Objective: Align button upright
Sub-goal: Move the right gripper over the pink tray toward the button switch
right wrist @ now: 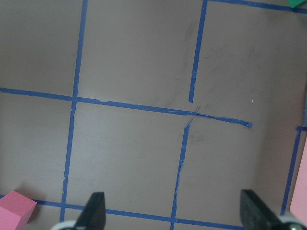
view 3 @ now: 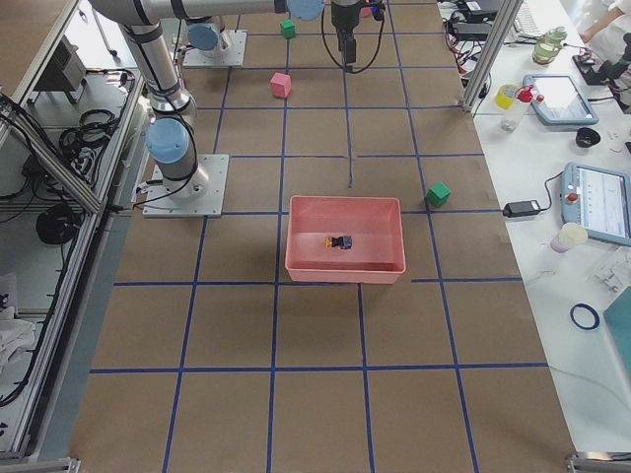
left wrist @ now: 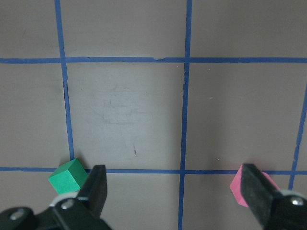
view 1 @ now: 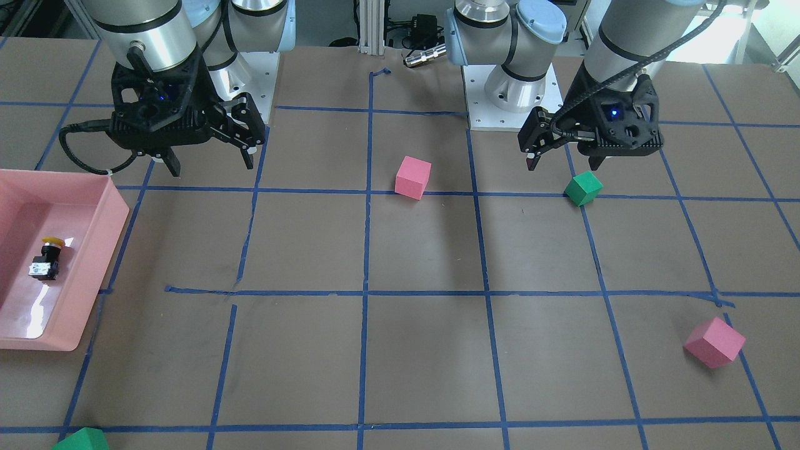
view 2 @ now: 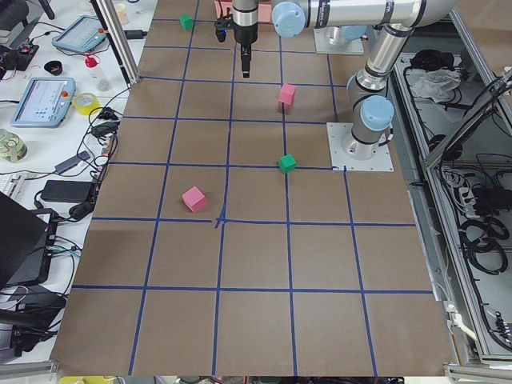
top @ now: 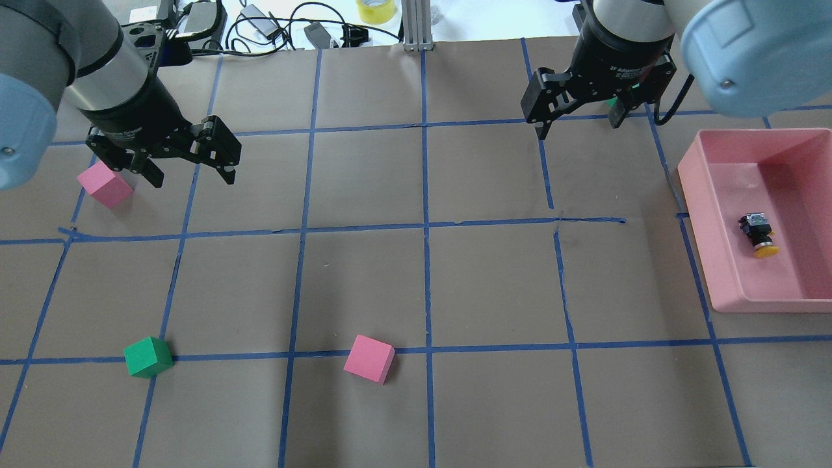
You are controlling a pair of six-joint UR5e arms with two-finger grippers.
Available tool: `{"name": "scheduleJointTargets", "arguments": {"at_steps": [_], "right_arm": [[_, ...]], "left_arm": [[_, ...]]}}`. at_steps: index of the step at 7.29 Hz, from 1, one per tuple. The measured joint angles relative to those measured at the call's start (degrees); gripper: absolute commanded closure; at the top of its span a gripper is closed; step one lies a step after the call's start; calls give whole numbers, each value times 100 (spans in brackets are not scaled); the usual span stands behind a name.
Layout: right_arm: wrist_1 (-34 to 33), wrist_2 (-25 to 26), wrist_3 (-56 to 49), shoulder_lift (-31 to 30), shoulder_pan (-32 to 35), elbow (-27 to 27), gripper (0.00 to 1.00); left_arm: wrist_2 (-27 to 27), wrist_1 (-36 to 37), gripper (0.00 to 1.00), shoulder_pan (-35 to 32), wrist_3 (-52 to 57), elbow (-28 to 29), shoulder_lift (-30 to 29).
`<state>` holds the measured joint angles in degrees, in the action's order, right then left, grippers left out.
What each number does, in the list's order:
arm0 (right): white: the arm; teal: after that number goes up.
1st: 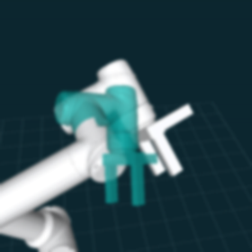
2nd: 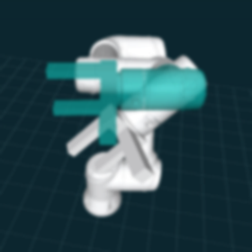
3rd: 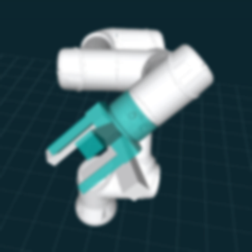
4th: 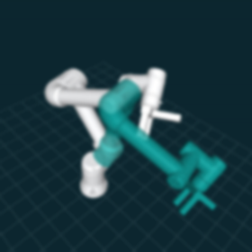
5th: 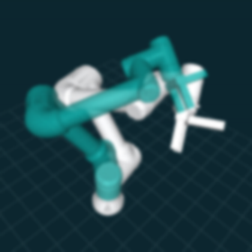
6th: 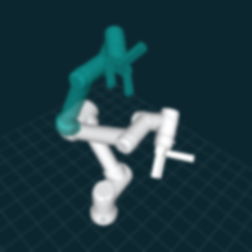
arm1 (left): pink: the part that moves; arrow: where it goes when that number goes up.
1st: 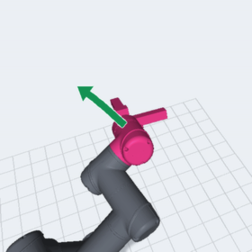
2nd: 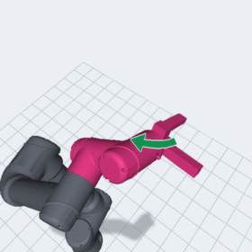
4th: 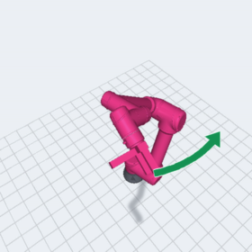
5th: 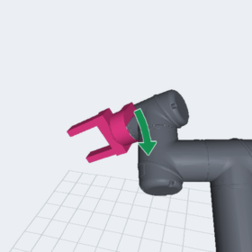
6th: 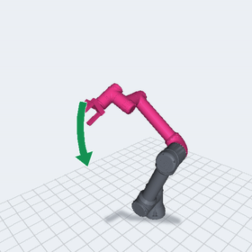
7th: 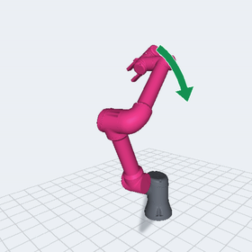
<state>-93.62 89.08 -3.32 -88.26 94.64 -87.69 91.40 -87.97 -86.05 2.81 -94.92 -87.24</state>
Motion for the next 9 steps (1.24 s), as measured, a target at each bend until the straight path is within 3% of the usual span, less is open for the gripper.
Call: {"name": "scheduleJointTargets", "arguments": {"at_steps": [6, 9], "right_arm": [[99, 74, 162, -17, -7, 320, 0], [674, 236, 156, -21, -26, 241, 0]], "left_arm": [[7, -9, 0, 0, 9, -8, 5], [9, -17, 0, 0, 20, -9, 5]]}}
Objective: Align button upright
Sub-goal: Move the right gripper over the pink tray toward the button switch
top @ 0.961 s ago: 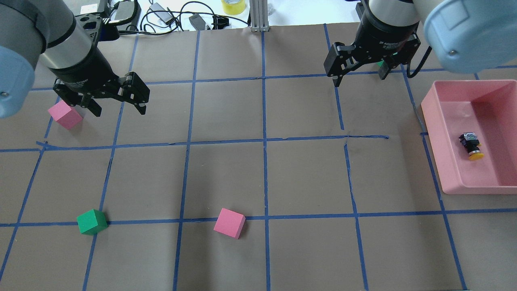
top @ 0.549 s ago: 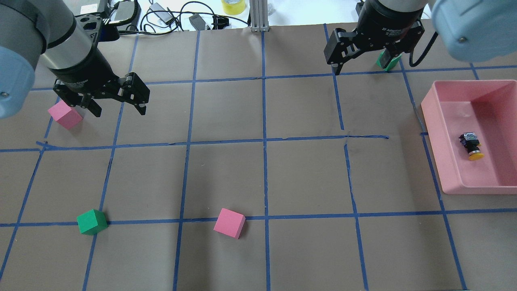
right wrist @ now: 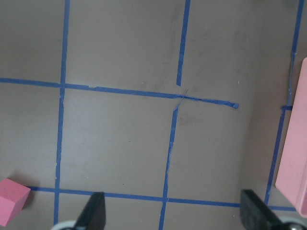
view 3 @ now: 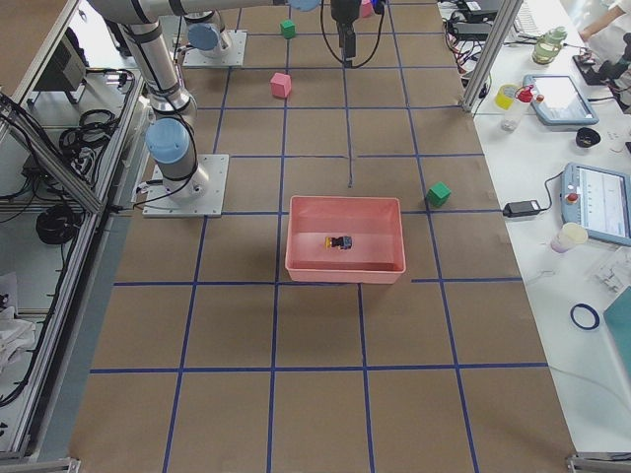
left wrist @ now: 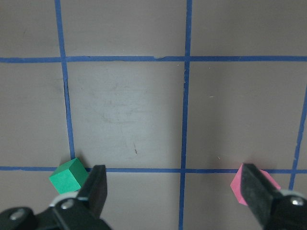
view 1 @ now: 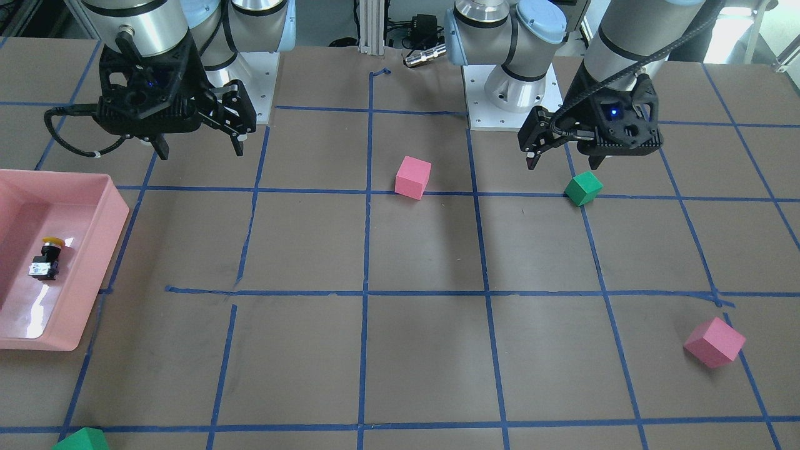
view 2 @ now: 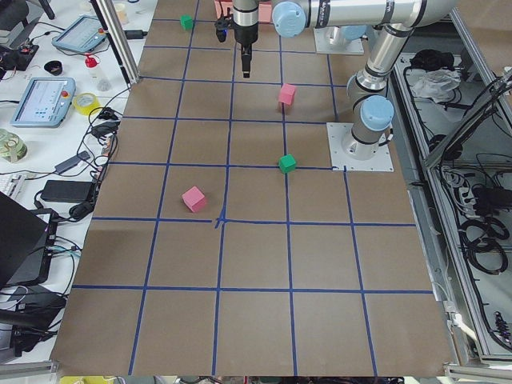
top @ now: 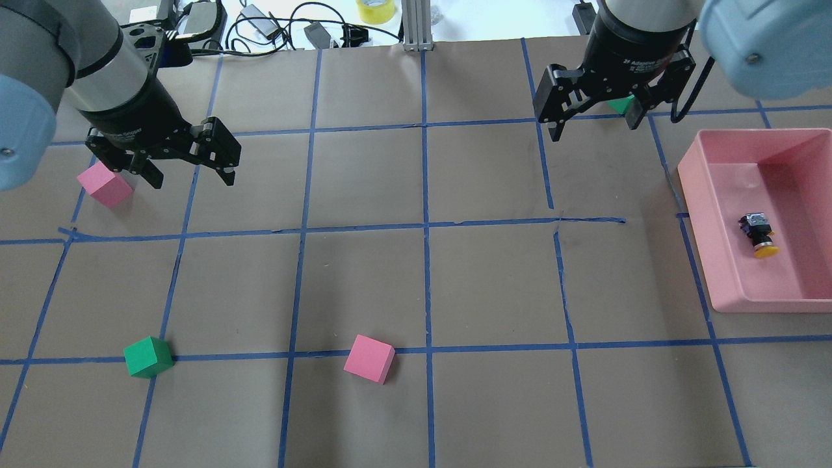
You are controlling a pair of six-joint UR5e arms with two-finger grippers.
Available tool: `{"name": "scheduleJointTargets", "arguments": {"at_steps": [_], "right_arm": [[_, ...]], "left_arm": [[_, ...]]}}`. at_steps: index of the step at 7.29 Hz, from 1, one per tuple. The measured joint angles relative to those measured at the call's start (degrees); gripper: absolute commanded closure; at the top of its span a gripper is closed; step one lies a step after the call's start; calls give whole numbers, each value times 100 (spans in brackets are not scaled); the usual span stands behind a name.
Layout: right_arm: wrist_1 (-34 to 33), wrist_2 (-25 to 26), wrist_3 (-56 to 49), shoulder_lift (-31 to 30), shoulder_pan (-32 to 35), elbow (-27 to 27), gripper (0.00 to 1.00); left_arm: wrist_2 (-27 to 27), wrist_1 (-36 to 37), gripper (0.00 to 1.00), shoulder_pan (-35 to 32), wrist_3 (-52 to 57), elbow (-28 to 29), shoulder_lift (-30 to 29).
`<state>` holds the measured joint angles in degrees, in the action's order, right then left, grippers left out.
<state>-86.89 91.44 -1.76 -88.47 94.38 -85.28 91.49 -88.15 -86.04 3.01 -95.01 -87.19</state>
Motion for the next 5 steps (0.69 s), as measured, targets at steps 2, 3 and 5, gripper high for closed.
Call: {"name": "scheduleJointTargets", "arguments": {"at_steps": [2, 3, 5], "right_arm": [[-23, 67, -44, 4, -285, -5, 0], [-87, 198, -207, 7, -677, -9, 0], [-136, 435, -1105, 95, -1806, -56, 0]], "left_arm": [[4, -1, 0, 5, 11, 0, 0], [3, -1, 0, 8, 14, 0, 2], [1, -1, 0, 9, 19, 0, 7]]}}
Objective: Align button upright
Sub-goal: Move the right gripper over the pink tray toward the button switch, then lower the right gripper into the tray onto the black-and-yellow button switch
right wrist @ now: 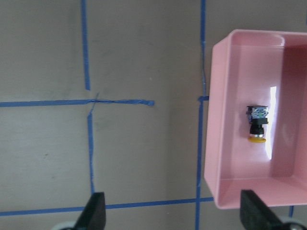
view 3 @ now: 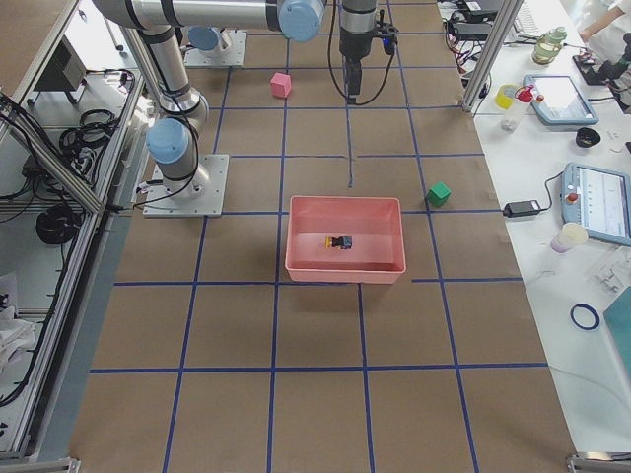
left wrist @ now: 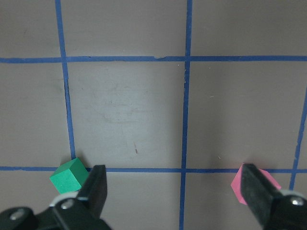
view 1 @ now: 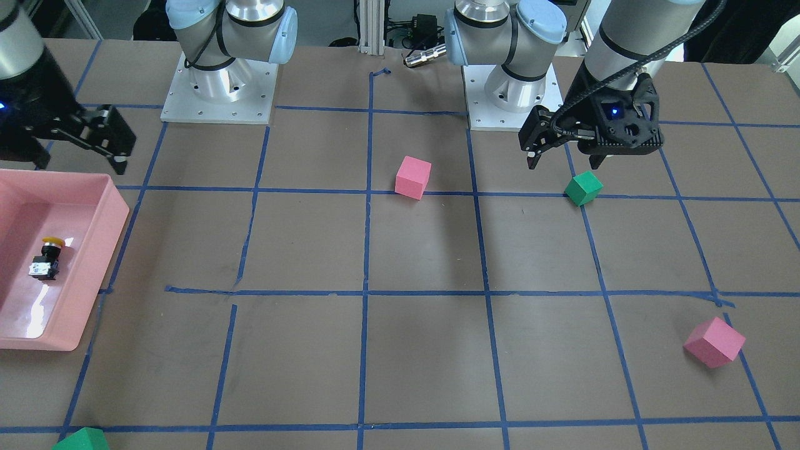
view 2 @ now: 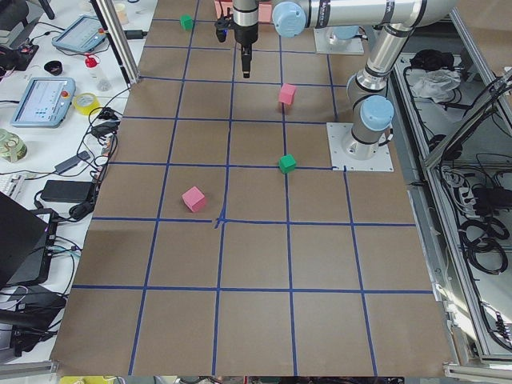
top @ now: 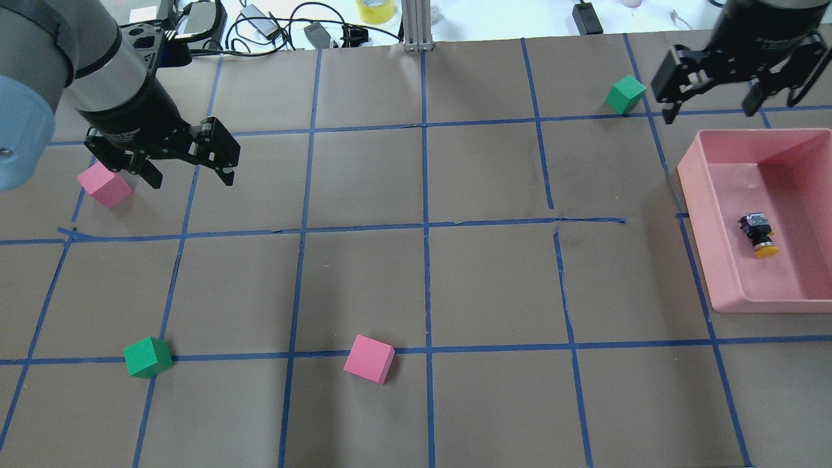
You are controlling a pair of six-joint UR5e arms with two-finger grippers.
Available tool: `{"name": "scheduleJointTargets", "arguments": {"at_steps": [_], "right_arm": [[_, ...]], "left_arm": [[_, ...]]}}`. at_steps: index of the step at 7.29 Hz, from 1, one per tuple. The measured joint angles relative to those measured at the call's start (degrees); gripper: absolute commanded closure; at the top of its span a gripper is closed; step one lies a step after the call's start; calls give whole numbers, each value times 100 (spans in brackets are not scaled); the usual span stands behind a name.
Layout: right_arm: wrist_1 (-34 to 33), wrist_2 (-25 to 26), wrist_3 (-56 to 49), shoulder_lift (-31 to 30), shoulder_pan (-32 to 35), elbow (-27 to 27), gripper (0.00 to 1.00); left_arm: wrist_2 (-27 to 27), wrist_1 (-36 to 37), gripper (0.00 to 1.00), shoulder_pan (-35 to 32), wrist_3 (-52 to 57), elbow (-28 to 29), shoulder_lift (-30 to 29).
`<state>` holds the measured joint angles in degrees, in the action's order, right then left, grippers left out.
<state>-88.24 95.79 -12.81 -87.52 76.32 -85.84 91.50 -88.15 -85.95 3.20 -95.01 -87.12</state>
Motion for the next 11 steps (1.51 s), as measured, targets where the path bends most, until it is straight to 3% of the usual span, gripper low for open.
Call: {"name": "scheduleJointTargets", "arguments": {"at_steps": [2, 4, 9, 11], "right_arm": [[-319, 22, -1085, 366, -1191, -242, 0], [-1151, 25, -1740, 661, -1773, -647, 0], [-2769, 5, -1964, 1006, -1908, -1441, 0], [-2923, -115, -2098, 1031, -1948, -1598, 0]], "left_arm": [[2, 0, 0, 0, 1, 0, 1], [3, 4, 0, 0, 3, 0, 2], [-3, 2, 0, 0, -1, -2, 2], [-1, -2, 0, 0, 4, -3, 2]]}}
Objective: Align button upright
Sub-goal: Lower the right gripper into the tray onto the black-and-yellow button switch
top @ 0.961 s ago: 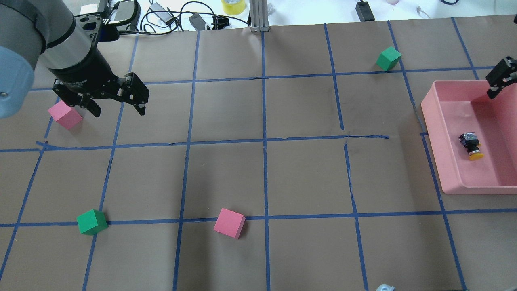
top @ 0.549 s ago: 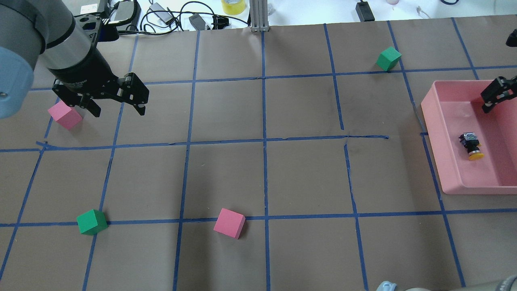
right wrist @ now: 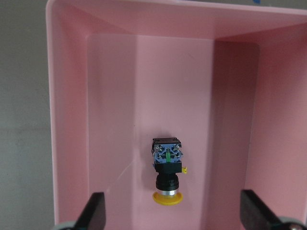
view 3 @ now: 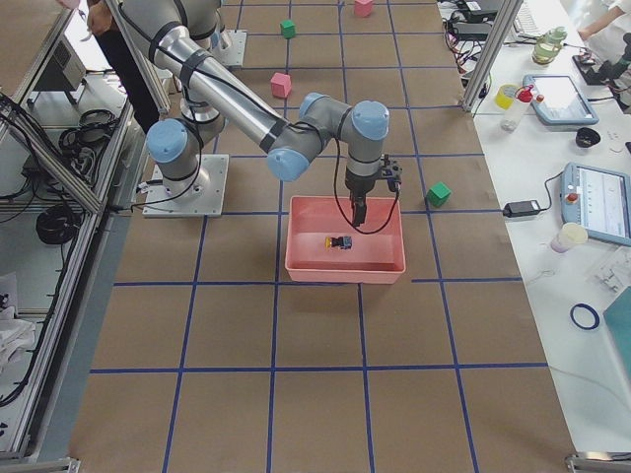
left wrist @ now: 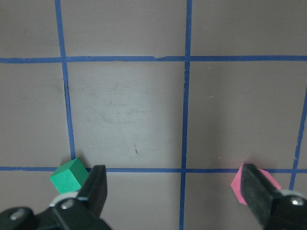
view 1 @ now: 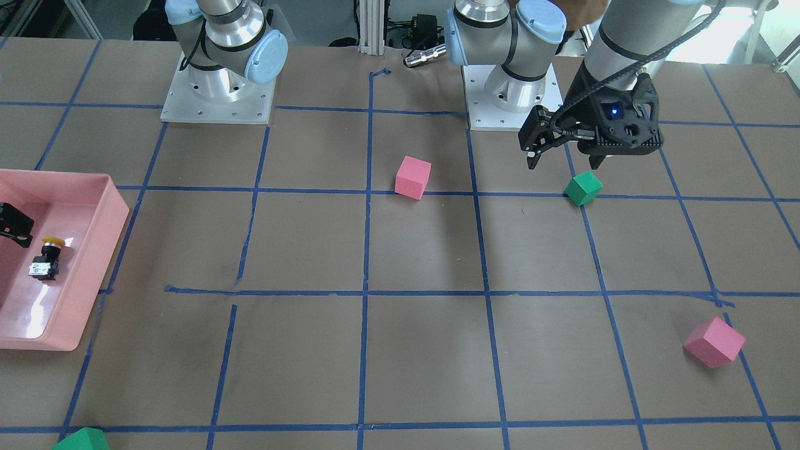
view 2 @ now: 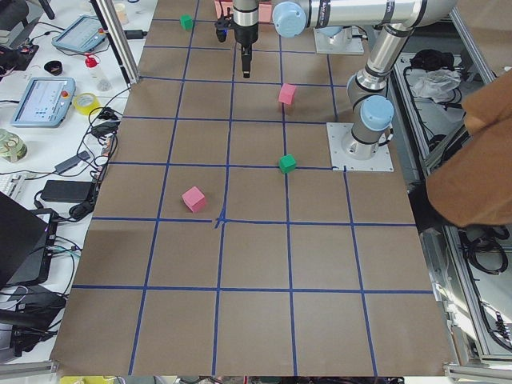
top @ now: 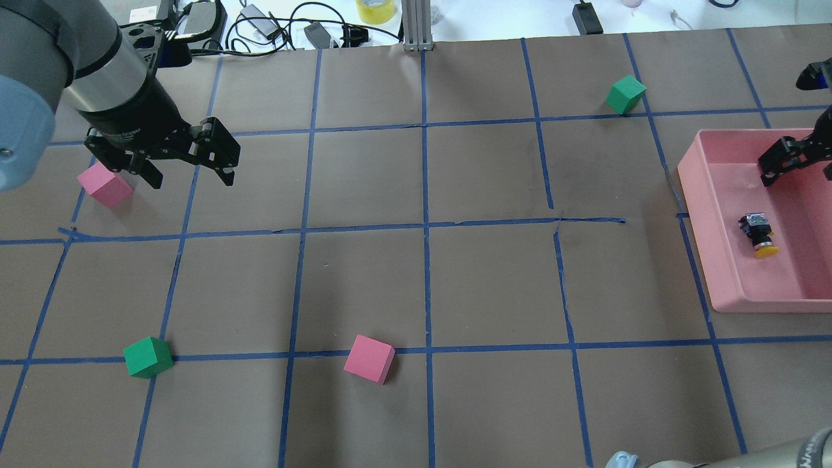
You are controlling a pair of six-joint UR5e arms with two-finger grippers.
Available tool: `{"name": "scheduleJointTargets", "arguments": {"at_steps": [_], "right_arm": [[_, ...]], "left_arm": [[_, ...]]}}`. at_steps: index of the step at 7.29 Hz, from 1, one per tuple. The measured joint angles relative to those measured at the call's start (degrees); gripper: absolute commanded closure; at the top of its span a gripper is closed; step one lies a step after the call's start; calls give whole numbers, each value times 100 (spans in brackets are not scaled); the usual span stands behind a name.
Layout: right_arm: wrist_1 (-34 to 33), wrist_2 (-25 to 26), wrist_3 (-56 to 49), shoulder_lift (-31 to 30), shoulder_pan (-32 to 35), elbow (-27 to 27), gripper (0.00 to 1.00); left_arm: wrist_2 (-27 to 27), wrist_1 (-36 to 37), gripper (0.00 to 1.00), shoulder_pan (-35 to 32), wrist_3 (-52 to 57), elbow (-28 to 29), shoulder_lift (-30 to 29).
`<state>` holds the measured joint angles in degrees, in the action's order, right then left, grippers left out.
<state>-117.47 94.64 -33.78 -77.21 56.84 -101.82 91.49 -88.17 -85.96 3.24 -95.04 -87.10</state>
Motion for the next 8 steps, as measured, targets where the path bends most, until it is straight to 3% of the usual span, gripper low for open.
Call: {"name": "scheduleJointTargets", "arguments": {"at_steps": [5, 8], "right_arm": [[21, -60, -246, 67, -241, -81, 0], [-243, -508, 32, 293, -249, -288, 0]], "left_arm": [[-3, 5, 0, 0, 1, 3, 0], [0, 2, 0, 0, 1, 3, 0]]}}
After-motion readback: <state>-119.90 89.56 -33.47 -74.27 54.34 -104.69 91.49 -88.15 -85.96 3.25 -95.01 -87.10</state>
